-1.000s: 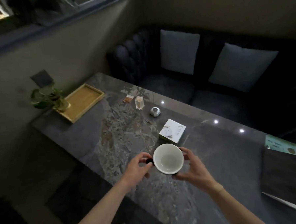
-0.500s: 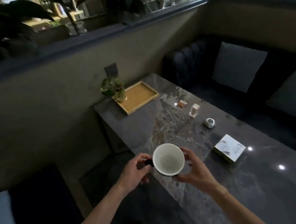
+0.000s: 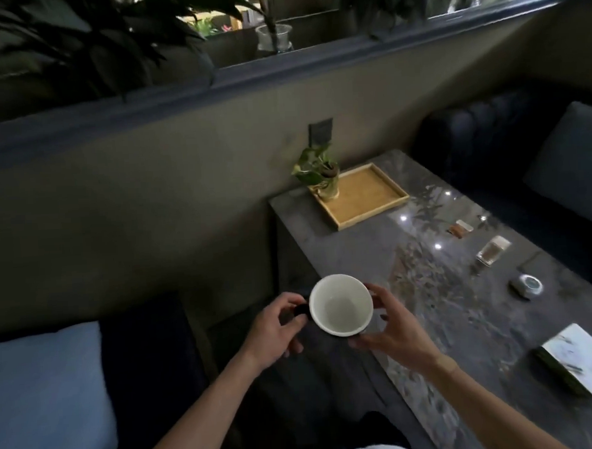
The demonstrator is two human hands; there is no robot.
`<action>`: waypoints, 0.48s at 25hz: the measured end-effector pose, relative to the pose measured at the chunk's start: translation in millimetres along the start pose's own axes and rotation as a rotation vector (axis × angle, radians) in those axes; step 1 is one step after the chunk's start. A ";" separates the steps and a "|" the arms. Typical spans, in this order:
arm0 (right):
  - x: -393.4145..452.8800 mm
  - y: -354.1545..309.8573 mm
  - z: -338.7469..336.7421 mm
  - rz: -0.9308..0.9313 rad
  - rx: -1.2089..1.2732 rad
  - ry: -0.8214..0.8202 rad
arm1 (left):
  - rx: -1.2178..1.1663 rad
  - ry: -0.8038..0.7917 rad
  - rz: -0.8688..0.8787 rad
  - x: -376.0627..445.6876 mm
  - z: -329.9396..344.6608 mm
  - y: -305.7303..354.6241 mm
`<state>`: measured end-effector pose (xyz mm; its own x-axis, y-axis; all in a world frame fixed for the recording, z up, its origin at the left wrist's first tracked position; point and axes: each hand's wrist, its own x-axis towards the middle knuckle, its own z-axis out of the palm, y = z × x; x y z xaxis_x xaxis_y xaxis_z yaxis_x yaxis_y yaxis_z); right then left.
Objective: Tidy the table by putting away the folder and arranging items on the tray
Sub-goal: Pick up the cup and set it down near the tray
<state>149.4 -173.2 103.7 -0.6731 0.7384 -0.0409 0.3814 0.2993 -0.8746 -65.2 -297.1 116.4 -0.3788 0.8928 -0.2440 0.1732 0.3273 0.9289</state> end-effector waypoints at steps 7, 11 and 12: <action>78.8 -2.1 20.8 -0.034 -0.025 -0.084 | -0.009 0.102 -0.035 41.5 -38.0 -6.8; 130.3 -2.2 20.2 -0.034 -0.027 -0.114 | 0.014 0.134 -0.051 79.8 -54.2 1.0; 143.6 -2.1 18.4 -0.033 -0.028 -0.118 | 0.022 0.140 -0.055 91.1 -57.3 3.8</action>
<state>40.3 -78.9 90.7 -0.7549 0.6521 -0.0702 0.3740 0.3400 -0.8629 -151.2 -232.2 113.7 -0.5114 0.8216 -0.2517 0.1681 0.3829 0.9084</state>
